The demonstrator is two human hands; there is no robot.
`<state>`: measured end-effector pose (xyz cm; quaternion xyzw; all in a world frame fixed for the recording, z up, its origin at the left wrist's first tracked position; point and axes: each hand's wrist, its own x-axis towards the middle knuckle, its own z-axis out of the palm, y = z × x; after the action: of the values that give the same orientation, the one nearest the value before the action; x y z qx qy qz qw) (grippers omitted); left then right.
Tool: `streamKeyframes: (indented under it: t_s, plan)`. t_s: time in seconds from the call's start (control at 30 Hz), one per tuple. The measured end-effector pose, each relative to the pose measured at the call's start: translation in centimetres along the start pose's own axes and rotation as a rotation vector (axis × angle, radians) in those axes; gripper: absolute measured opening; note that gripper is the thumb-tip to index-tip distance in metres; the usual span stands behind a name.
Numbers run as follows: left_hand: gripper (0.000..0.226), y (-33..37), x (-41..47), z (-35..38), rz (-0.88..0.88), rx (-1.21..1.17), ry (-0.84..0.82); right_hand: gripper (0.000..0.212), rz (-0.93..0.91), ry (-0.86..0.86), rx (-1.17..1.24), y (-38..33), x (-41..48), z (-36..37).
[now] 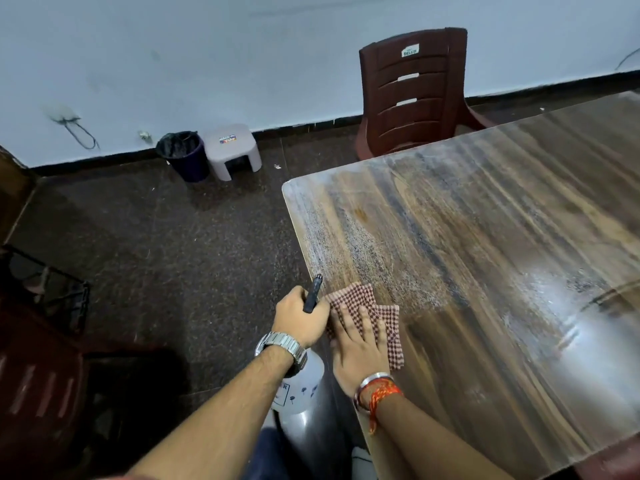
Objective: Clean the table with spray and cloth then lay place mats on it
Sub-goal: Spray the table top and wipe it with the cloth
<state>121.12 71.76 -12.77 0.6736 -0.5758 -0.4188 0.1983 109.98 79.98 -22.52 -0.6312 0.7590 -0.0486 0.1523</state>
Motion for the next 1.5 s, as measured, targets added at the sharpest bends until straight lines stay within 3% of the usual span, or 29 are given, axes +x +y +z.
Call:
streamKeyframes:
  t_s: [0.47, 0.97, 1.17, 1.3, 1.5]
  plan:
    - [0.024, 1.2, 14.6, -8.0, 0.159, 0.088, -0.213, 0.057, 0.383, 0.095, 0.049, -7.6, 12.5, -0.7]
    - [0.02, 5.6, 29.5, -9.6, 0.203, 0.15, -0.288, 0.068, 0.288, 0.078, 0.09, -11.2, 29.5, -2.4]
    - [0.02, 10.0, 35.9, -9.4, 0.278, 0.253, -0.387, 0.057, 0.376, 0.121, 0.173, -10.0, 36.5, -4.5]
    - [0.025, 13.0, 38.9, -8.2, 0.37, 0.292, -0.439, 0.054, 0.608, 0.195, 0.179, -5.3, 37.7, -6.1]
    - [0.03, 15.4, 41.0, -5.3, 0.481, 0.338, -0.607, 0.053, 1.326, 0.356, 0.308, 1.3, 33.0, -7.1]
